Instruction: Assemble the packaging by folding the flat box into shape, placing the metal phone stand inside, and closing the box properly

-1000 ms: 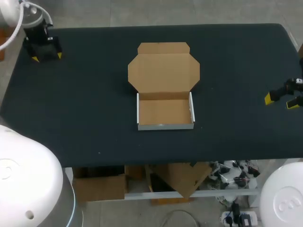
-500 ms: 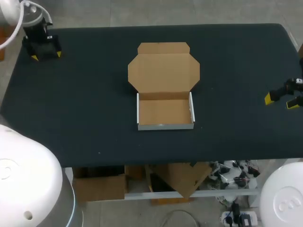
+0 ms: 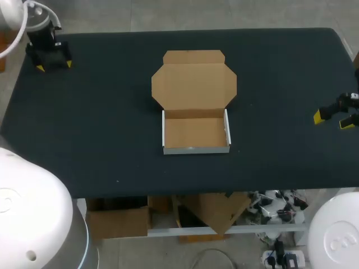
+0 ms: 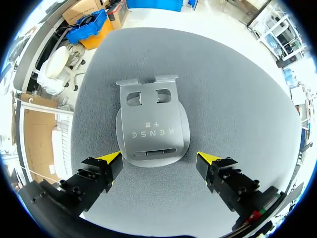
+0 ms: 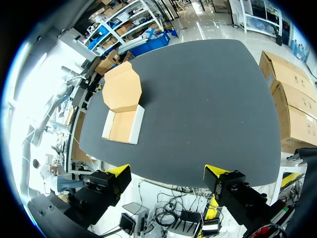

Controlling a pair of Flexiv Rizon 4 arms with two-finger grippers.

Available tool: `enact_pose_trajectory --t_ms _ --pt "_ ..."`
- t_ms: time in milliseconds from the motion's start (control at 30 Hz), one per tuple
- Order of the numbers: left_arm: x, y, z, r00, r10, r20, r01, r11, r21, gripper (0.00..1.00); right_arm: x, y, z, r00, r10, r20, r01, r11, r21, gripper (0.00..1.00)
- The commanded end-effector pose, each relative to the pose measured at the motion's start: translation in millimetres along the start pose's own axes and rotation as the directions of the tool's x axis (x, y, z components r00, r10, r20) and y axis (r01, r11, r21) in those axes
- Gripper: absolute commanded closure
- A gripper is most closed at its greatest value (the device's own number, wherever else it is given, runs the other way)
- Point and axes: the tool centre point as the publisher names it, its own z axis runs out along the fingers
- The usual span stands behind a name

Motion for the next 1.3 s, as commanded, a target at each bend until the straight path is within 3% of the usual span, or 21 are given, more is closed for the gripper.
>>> enact_pose_trajectory --t_ms 33,1300 --pt "-0.6 -7.5 2.9 1.000 0.000 0.002 0.000 1.000 -0.015 0.00 0.0 -0.5 -0.8 1.000 0.000 0.000 0.000 1.000 0.000 0.00" --pt "0.5 -28.4 3.2 1.000 -0.005 0.011 0.005 1.000 0.000 0.00 0.0 -0.5 -0.8 1.000 0.000 0.000 0.000 1.000 0.000 0.00"
